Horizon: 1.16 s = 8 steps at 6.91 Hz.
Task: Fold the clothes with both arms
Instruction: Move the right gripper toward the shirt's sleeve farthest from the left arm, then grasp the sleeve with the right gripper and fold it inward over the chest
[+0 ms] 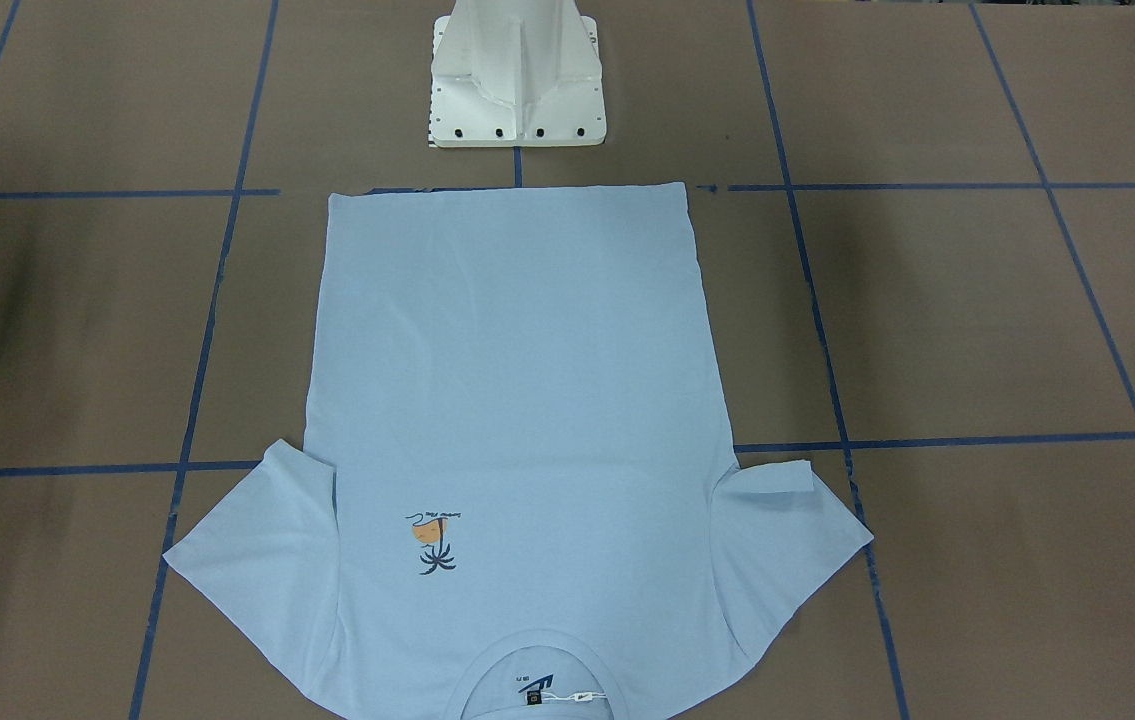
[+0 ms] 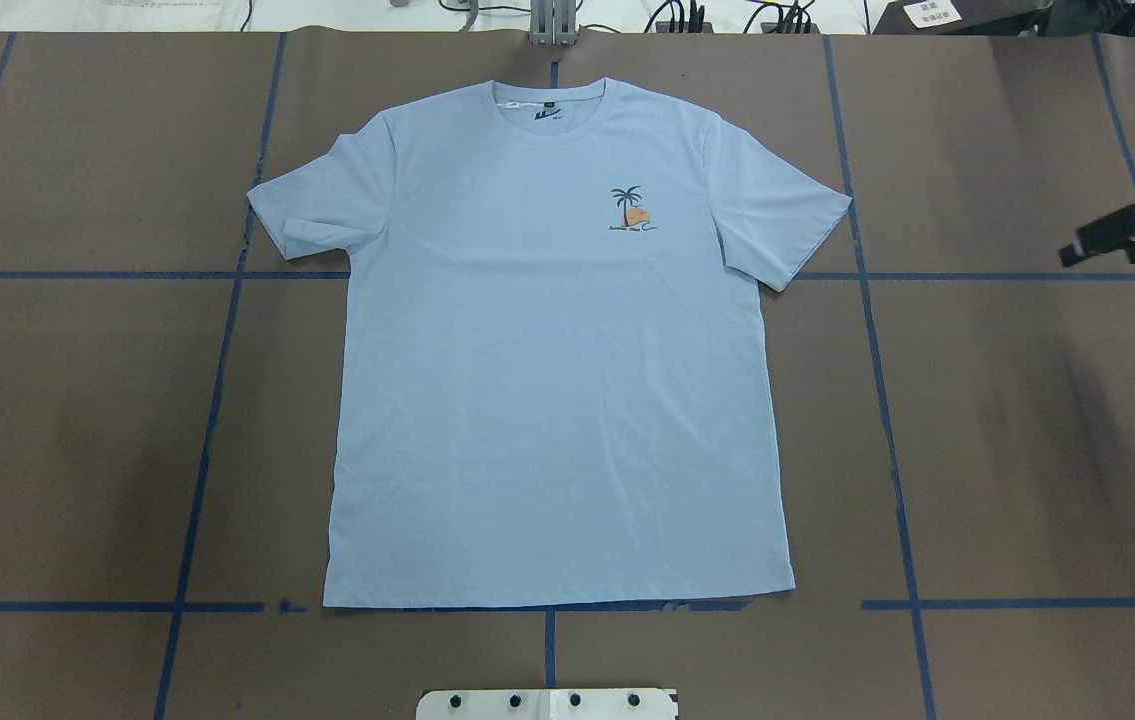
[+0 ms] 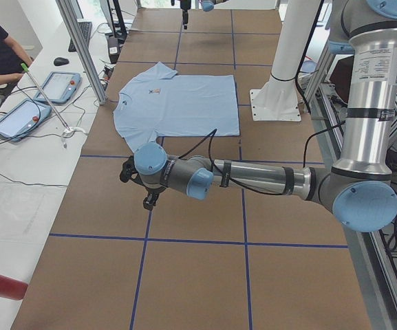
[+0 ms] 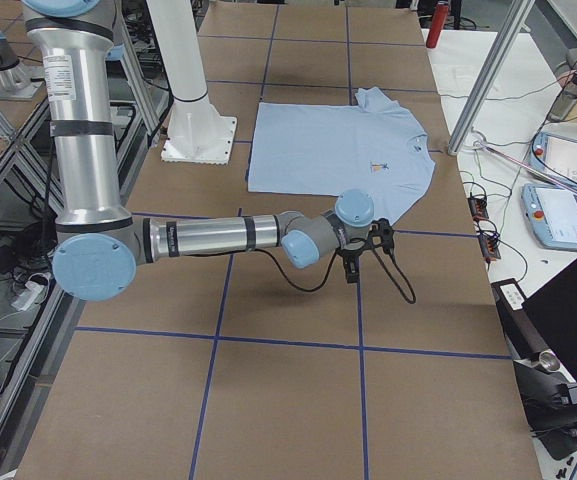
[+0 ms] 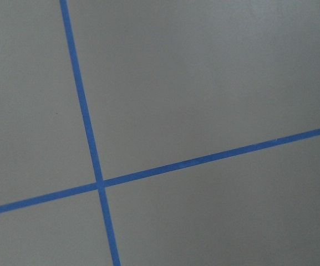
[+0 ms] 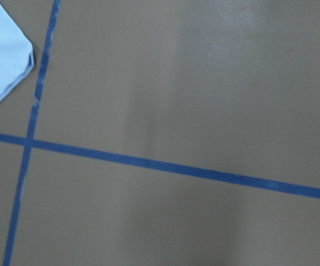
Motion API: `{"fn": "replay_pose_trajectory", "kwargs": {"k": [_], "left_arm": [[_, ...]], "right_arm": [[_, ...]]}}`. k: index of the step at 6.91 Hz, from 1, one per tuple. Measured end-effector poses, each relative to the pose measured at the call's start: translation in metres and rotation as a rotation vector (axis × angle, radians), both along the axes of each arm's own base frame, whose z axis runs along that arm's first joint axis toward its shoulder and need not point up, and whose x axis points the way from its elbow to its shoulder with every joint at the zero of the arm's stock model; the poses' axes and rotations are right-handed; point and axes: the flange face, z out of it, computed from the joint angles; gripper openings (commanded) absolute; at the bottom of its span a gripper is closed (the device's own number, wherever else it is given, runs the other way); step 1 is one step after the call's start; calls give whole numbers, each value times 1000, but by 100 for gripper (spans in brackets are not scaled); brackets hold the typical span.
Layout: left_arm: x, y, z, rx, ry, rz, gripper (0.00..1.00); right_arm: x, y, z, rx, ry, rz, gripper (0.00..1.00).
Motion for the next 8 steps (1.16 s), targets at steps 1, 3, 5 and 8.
{"fn": "replay_pose_trajectory", "kwargs": {"k": [1,3,5,8], "left_arm": [[0,3,-2,10,10,3,100],[0,4,-11,11,18,-8,100],[0,5,-14,8,20,-14,100],[0,8,-11,2,19,-14,100]], "right_arm": [[-60,-23,-27,-61,-2,98,100],[-148,-47,-55,-113,-32,271,94],[-190,-59,-52,-59,-10,370,89],[-224,-64,-59,0,18,414,61]]}}
